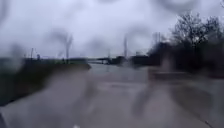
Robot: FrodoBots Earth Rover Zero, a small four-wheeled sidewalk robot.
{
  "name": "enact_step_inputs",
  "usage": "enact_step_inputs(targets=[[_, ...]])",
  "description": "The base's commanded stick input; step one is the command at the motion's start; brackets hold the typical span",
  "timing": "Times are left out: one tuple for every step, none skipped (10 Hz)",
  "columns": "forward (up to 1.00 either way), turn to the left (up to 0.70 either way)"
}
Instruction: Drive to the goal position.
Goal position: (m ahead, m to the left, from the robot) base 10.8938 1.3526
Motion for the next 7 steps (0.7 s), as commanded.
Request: enact_step_inputs(targets=[[0.70, 0.00], [0.70, 0.00], [0.70, 0.00], [0.70, 0.00], [0.70, 0.00], [0.70, 0.00], [0.70, 0.00]])
